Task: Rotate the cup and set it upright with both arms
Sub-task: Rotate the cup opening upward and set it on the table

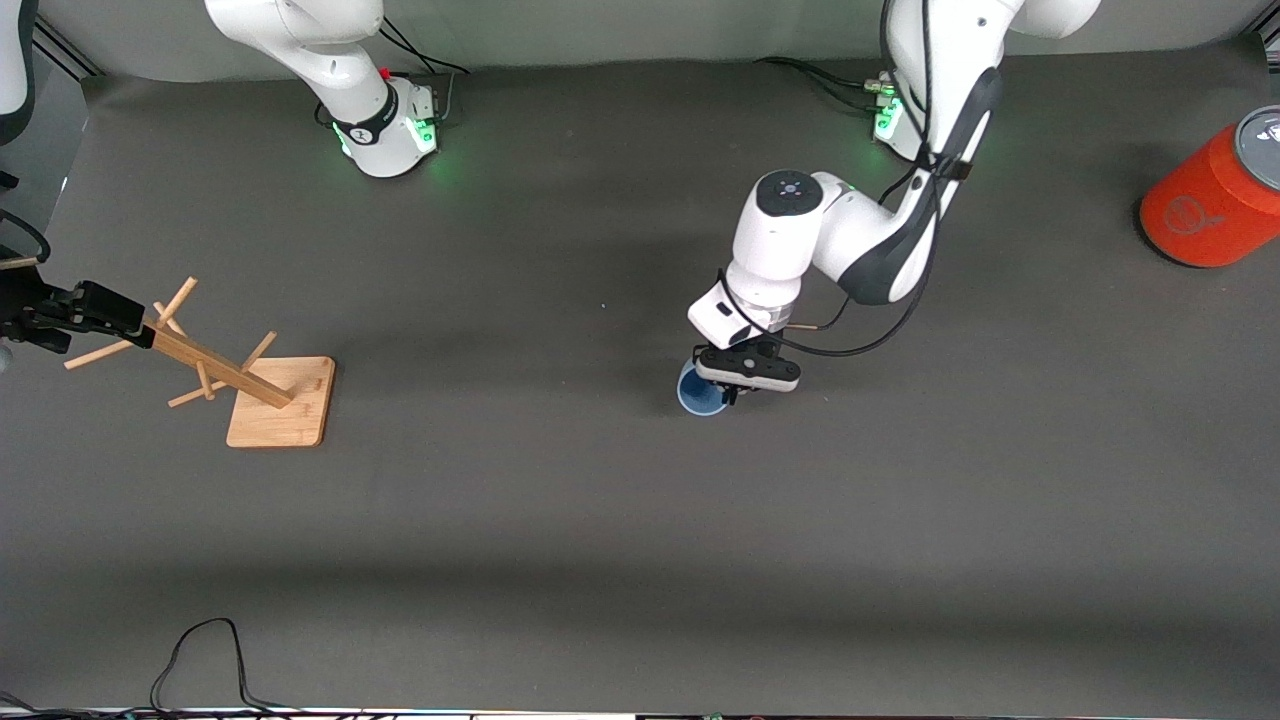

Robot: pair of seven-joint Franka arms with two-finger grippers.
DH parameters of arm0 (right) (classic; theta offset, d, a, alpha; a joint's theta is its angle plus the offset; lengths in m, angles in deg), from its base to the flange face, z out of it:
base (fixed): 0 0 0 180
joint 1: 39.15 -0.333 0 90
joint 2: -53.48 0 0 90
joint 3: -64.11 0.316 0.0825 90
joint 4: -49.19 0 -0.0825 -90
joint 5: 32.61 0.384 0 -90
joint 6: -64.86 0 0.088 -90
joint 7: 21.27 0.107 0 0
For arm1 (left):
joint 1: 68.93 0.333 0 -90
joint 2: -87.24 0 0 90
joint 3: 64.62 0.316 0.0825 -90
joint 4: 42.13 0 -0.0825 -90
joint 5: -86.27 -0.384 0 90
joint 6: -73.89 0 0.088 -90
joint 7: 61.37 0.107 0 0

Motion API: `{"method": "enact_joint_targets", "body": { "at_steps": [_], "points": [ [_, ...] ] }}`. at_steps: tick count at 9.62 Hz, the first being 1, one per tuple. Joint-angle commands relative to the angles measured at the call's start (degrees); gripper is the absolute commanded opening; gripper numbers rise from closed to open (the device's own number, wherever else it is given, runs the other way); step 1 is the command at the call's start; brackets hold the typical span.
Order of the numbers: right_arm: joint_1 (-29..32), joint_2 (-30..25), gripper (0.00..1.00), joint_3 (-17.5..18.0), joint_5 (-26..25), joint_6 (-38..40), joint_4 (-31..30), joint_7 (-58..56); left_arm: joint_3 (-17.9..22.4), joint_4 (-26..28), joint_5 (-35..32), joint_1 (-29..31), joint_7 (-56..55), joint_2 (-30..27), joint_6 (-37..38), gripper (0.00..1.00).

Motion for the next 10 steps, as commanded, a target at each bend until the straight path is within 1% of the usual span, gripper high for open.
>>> {"method": "enact_joint_targets", "body": {
  "at_steps": [1,2,3,4,6,8,10],
  "points": [
    [0.0,-0.5,1.00,0.0,-0.1,1.1,0.0,-0.3,0.2,0.3,-13.0,-0.5,-13.7,-0.1,-0.7,0.00],
    [0.0,-0.5,1.00,0.0,-0.1,1.3,0.0,-0.3,0.2,0.4,-15.4,-0.6,-17.6,-0.3,-0.7,0.00],
    [0.0,-0.5,1.00,0.0,-0.1,1.4,0.0,-0.3,0.3,0.7,-16.7,-2.3,-21.3,-0.4,-0.8,0.00],
    [0.0,-0.5,1.00,0.0,-0.1,1.4,0.0,-0.3,0.3,0.9,-20.2,-2.6,-25.8,-0.4,-0.8,0.00],
    [0.0,-0.5,1.00,0.0,-0.1,1.4,0.1,-0.3,0.2,1.2,-29.5,-2.6,-36.5,0.1,-0.6,0.00],
    [0.0,-0.5,1.00,0.0,-0.1,1.4,0.1,-0.4,0.2,1.2,-33.6,-3.8,-43.0,1.5,-0.5,0.00],
    [0.0,-0.4,1.00,0.0,-0.1,1.4,0.1,-0.4,0.2,1.2,-36.6,-4.4,-47.0,2.3,-0.3,0.00]
  ]
}}
